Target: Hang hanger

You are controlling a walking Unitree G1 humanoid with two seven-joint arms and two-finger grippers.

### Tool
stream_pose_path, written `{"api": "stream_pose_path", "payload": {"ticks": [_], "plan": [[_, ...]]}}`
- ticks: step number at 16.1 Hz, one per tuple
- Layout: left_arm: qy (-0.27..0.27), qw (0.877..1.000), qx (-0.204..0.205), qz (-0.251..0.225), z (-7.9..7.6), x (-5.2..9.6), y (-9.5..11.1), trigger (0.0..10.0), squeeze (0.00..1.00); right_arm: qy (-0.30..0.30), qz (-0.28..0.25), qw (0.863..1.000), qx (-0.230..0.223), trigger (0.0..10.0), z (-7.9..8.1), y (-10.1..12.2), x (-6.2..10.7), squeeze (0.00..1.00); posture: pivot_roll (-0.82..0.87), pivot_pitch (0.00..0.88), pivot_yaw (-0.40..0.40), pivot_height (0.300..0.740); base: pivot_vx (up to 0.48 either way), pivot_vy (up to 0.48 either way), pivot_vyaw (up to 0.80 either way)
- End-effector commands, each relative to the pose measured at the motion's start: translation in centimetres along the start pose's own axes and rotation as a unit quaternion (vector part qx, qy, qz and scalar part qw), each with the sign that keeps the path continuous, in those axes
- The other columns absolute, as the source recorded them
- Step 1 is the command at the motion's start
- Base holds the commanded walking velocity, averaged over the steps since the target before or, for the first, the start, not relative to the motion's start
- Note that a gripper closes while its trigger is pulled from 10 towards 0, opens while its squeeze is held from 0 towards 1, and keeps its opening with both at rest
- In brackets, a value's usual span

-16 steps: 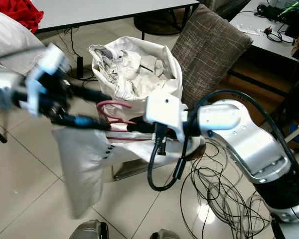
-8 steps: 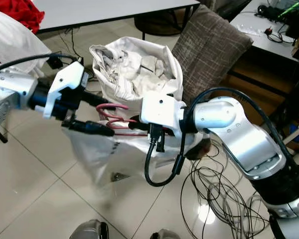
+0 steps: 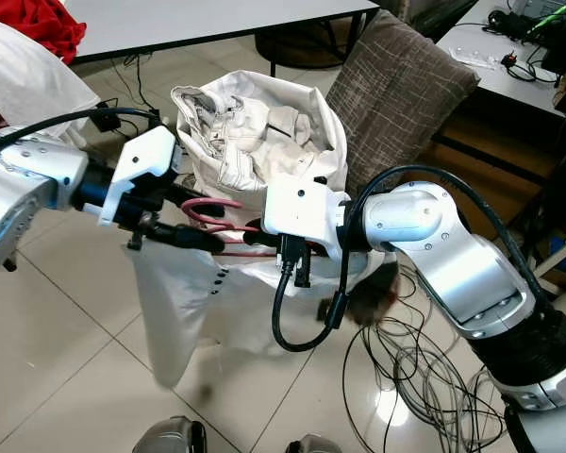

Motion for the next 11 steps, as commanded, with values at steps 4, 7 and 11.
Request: {"api": "stream_pose_path", "payload": {"ticks": [4,7,11], "plan": [[-0.006,1.000,-0.018,0.013,0.44,-0.45,0.31,1.8,0.00,-0.002,0.000,1.000,0.023,10.0,-0.27,0.72,-0.20,0.00,-0.02,0.029,-0.028,0.740,0.000,0.000,0.00],[-0.008,1.000,-0.015,0.025,0.34,-0.64,-0.09,1.0,0.00,-0.002,-0.002,1.000,0.024,10.0,-0.34,0.87,-0.30,0.00,-0.02,0.029,-0.029,0.740,0.000,0.000,0.00],[-0.008,1.000,-0.011,0.027,0.32,-0.78,-0.30,0.0,0.00,-0.004,0.001,1.000,0.028,10.0,-0.54,0.94,-0.28,0.00,-0.02,0.030,-0.034,0.740,0.000,0.000,0.00]]}}
Point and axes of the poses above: a point about 5 cm out from each wrist's last joint towards the gripper, its own x axis pointing back from the gripper into the wrist, its own y axis along the axis of the wrist's last joint, z = x × y, the point moved 2 cm from there along -x, pointing out of the wrist towards the gripper, and after that the axes turned 15 degrees about -x, right-handed, at the moved point
